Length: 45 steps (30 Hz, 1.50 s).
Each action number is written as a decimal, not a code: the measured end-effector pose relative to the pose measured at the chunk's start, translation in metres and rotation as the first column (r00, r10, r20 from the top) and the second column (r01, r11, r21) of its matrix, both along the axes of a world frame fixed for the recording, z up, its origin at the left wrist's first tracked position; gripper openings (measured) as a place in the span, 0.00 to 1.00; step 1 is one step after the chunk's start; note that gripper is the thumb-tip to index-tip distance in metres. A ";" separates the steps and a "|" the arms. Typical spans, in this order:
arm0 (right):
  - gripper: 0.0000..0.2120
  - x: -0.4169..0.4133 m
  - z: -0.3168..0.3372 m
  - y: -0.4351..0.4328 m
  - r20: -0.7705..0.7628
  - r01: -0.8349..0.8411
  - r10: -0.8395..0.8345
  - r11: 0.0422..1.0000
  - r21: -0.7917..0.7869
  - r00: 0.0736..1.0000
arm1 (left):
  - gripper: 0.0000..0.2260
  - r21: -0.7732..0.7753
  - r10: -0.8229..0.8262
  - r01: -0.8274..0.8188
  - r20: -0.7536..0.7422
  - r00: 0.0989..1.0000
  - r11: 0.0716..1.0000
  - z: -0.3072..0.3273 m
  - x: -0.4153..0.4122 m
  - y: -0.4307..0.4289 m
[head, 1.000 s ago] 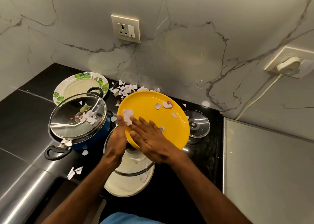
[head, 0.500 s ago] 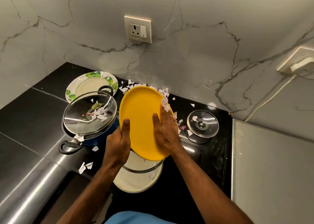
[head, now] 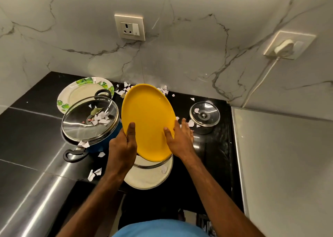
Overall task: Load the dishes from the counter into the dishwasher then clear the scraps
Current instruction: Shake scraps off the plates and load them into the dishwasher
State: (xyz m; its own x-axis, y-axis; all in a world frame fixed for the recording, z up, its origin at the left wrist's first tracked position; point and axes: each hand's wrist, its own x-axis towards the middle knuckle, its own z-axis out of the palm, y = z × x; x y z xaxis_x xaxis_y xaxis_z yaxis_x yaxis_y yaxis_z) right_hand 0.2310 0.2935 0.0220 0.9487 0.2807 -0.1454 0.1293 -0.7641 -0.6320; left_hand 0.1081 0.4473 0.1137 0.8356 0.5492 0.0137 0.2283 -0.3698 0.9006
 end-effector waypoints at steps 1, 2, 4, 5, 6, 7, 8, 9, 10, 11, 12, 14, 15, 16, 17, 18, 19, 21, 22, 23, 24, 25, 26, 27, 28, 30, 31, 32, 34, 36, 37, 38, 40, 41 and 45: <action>0.37 -0.004 0.000 -0.002 -0.051 0.074 -0.075 0.997 -0.032 0.996 | 0.15 0.021 -0.019 0.018 0.008 1.000 1.000 0.001 -0.004 0.001; 0.38 -0.009 0.000 -0.005 -0.072 0.138 -0.140 0.990 -0.036 0.988 | 0.15 0.048 -0.038 0.037 0.014 0.999 0.998 0.002 -0.008 0.002; 0.37 -0.022 -0.002 -0.012 -0.058 0.202 -0.201 0.979 0.021 0.978 | 0.15 0.098 -0.078 0.075 0.022 0.997 0.992 0.003 -0.016 0.005; 0.35 -0.031 0.000 -0.016 -0.048 0.216 -0.213 0.974 0.076 0.976 | 0.15 0.122 -0.100 0.096 0.029 0.995 0.988 0.004 -0.021 0.006; 0.34 -0.042 0.001 -0.020 -0.045 0.227 -0.223 0.964 0.139 0.974 | 0.15 0.140 -0.124 0.118 0.036 0.992 0.983 0.005 -0.026 0.007; 0.32 -0.055 0.004 -0.025 -0.047 0.239 -0.234 0.950 0.201 0.971 | 0.15 0.150 -0.145 0.137 0.043 0.989 0.979 0.006 -0.032 0.006; 0.29 -0.067 0.007 -0.028 -0.054 0.255 -0.250 0.931 0.263 0.967 | 0.15 0.148 -0.163 0.154 0.048 0.986 0.977 0.008 -0.036 0.006; 0.27 -0.080 0.010 -0.034 -0.078 0.290 -0.280 0.905 0.311 0.957 | 0.15 0.130 -0.188 0.182 0.042 0.981 0.975 0.009 -0.041 0.005; 0.25 -0.093 0.014 -0.039 -0.106 0.330 -0.313 0.875 0.355 0.944 | 0.16 0.095 -0.217 0.213 0.030 0.976 0.972 0.010 -0.046 0.003; 0.24 -0.106 0.017 -0.047 -0.138 0.376 -0.350 0.841 0.388 0.927 | 0.18 0.047 -0.250 0.249 0.006 0.968 0.967 0.008 -0.051 0.003; 0.24 -0.118 0.019 -0.056 -0.168 0.423 -0.389 0.805 0.415 0.906 | 0.20 -0.002 -0.285 0.285 -0.015 0.958 0.959 0.007 -0.055 0.003; 0.22 -0.140 0.022 -0.078 -0.210 0.521 -0.481 0.731 0.440 0.851 | 0.21 -0.103 -0.365 0.358 -0.061 0.929 0.928 0.005 -0.060 0.000; 0.21 -0.151 0.023 -0.092 -0.215 0.564 -0.529 0.692 0.451 0.821 | 0.19 -0.166 -0.405 0.388 -0.086 0.910 0.907 0.004 -0.061 -0.004; 0.20 -0.162 0.021 -0.107 -0.213 0.604 -0.579 0.651 0.460 0.787 | 0.15 -0.234 -0.455 0.423 -0.105 0.884 0.876 0.005 -0.062 -0.012; 0.18 -0.173 0.020 -0.123 -0.206 0.638 -0.624 0.616 0.462 0.753 | 0.12 -0.296 -0.509 0.457 -0.129 0.851 0.839 0.005 -0.063 -0.020; 0.16 -0.181 0.019 -0.138 -0.190 0.663 -0.664 0.590 0.460 0.723 | 0.11 -0.336 -0.571 0.502 -0.146 0.808 0.797 0.005 -0.063 -0.028; 0.15 -0.192 0.016 -0.155 -0.170 0.689 -0.702 0.569 0.450 0.691 | 0.11 -0.354 -0.638 0.559 -0.166 0.752 0.750 0.003 -0.062 -0.039; 0.14 -0.213 0.012 -0.188 -0.151 0.731 -0.762 0.517 0.445 0.630 | 0.14 -0.341 -0.734 0.655 -0.207 0.647 0.674 -0.002 -0.058 -0.063; 0.14 -0.224 0.009 -0.205 -0.144 0.751 -0.790 0.484 0.449 0.596 | 0.17 -0.326 -0.763 0.691 -0.227 0.605 0.645 -0.005 -0.055 -0.077; 0.14 -0.234 0.009 -0.218 -0.141 0.768 -0.814 0.454 0.452 0.564 | 0.21 -0.307 -0.783 0.720 -0.234 0.577 0.622 -0.007 -0.053 -0.090; 0.14 -0.246 0.010 -0.233 -0.140 0.784 -0.839 0.414 0.463 0.526 | 0.22 -0.271 -0.800 0.753 -0.237 0.551 0.599 -0.010 -0.050 -0.107; 0.13 -0.257 0.010 -0.248 -0.143 0.798 -0.861 0.373 0.474 0.488 | 0.21 -0.223 -0.814 0.786 -0.239 0.529 0.576 -0.014 -0.047 -0.125; 0.13 -0.269 0.009 -0.265 -0.149 0.811 -0.884 0.324 0.486 0.443 | 0.20 -0.156 -0.826 0.821 -0.246 0.506 0.549 -0.017 -0.045 -0.147; 0.13 -0.280 0.008 -0.279 -0.151 0.824 -0.904 0.282 0.491 0.399 | 0.18 -0.086 -0.831 0.846 -0.263 0.490 0.526 -0.020 -0.042 -0.166; 0.14 -0.289 0.005 -0.291 -0.148 0.836 -0.922 0.247 0.491 0.359 | 0.17 -0.023 -0.837 0.868 -0.279 0.471 0.496 -0.022 -0.040 -0.183; 0.16 -0.315 -0.001 -0.322 -0.132 0.860 -0.955 0.173 0.480 0.266 | 0.17 0.073 -0.863 0.923 -0.334 0.379 0.378 -0.030 -0.037 -0.226; 0.17 -0.328 -0.004 -0.337 -0.125 0.871 -0.967 0.138 0.472 0.221 | 0.17 0.095 -0.874 0.944 -0.357 0.330 0.317 -0.034 -0.038 -0.249; 0.18 -0.342 -0.007 -0.353 -0.120 0.878 -0.976 0.107 0.467 0.182 | 0.16 0.099 -0.879 0.958 -0.383 0.285 0.268 -0.039 -0.038 -0.271; 0.15 -0.370 -0.009 -0.383 -0.104 0.893 -0.986 0.072 0.445 0.132 | 0.14 0.146 -0.869 0.973 -0.440 0.225 0.178 -0.045 -0.044 -0.314; 0.15 -0.399 -0.014 -0.417 -0.072 0.907 -0.991 0.070 0.416 0.109 | 0.13 0.200 -0.866 0.978 -0.475 0.156 0.066 -0.056 -0.052 -0.359; 0.14 -0.412 -0.016 -0.433 -0.056 0.921 -0.993 0.071 0.383 0.100 | 0.11 0.216 -0.873 0.976 -0.471 0.129 0.028 -0.063 -0.056 -0.382; 0.13 -0.424 -0.020 -0.447 -0.046 0.936 -0.994 0.074 0.344 0.096 | 0.10 0.238 -0.884 0.971 -0.453 0.115 0.004 -0.067 -0.060 -0.401; 0.13 -0.451 -0.031 -0.476 -0.031 0.962 -0.996 0.076 0.264 0.087 | 0.12 0.297 -0.896 0.950 -0.441 0.052 -0.092 -0.079 -0.071 -0.448; 0.14 -0.464 -0.037 -0.488 -0.009 0.972 -0.996 0.086 0.217 0.090 | 0.14 0.314 -0.890 0.937 -0.455 0.009 -0.151 -0.083 -0.077 -0.473; 0.18 -0.502 -0.081 -0.524 0.033 0.987 -0.987 0.157 0.043 0.155 | 0.16 0.292 -0.818 0.886 -0.556 -0.148 -0.359 -0.117 -0.096 -0.561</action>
